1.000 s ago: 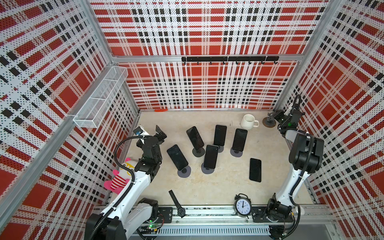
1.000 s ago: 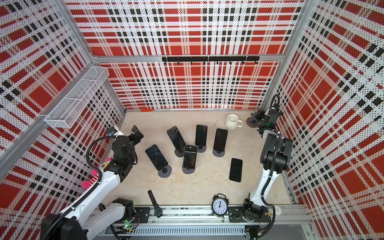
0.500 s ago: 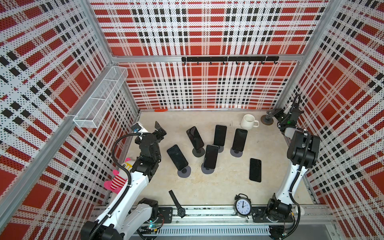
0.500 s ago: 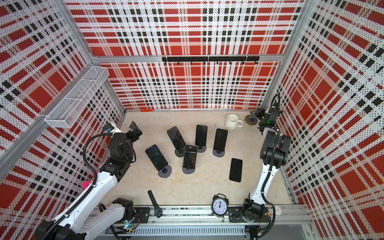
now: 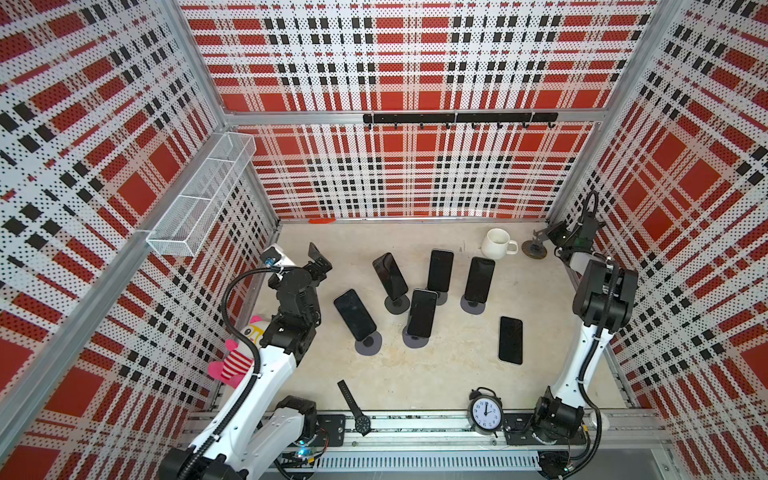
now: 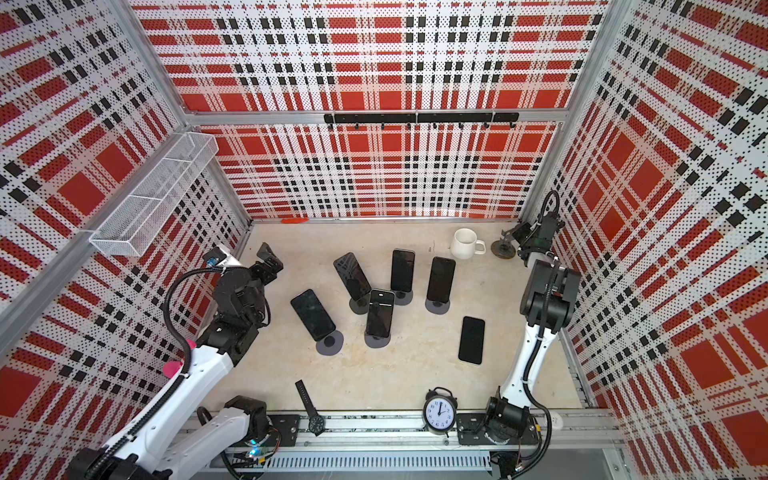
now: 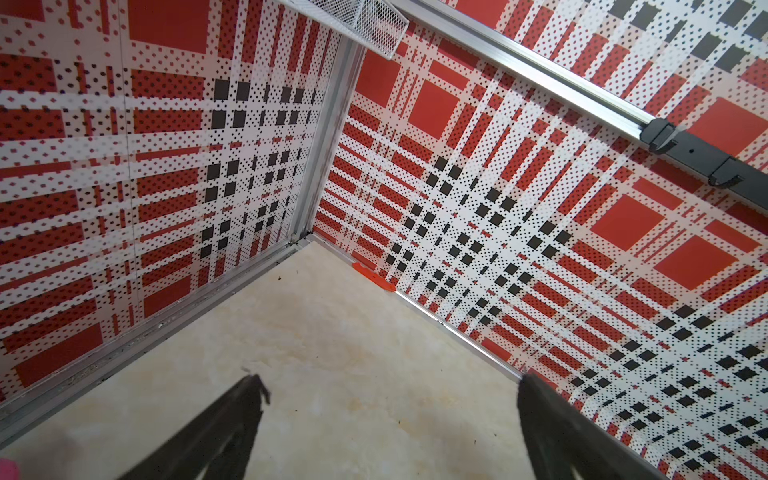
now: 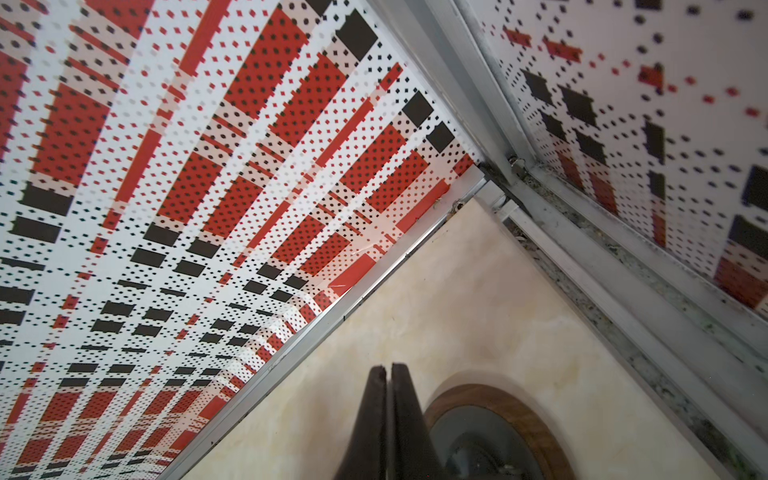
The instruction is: Remove the phone from the phone stand
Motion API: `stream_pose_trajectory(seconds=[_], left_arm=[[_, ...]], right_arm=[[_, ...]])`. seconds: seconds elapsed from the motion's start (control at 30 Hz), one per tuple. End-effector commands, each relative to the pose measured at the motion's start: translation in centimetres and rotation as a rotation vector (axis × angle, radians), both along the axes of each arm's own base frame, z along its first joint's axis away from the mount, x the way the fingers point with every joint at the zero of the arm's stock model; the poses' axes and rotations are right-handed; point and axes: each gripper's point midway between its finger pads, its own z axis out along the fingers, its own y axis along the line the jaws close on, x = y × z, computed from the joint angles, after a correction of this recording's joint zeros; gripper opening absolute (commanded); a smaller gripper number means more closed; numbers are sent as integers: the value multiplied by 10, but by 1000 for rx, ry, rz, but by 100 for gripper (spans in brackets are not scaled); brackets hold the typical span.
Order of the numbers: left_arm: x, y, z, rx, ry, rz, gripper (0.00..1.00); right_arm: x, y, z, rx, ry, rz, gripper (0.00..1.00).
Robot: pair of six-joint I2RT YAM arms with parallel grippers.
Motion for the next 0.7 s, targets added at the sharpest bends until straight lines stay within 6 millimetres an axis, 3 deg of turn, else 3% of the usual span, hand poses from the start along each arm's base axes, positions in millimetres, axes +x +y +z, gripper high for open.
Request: stream_pose_trajectory(seconds=[0.0,0.17,0.27,0.37,0.67], left_arm=[[-4,0,5,3,-27,-5,98],[-8,-1,9,-12,-57,-16,98],[-10,0,12,-15,-67,-16,98],[-11,0,12,-17,-72,-16,98],[-12,-2,9,-20,-74,-30,98]], right_arm=[[5,-1,11,-24,-26,-14,0],[5,0,11,-27,-30,-6,7],[5,2,12,-27,-32,-1,21],[4,1,14,-26,-35,-7,27],[1,3,25,-32,-57,-4,57]])
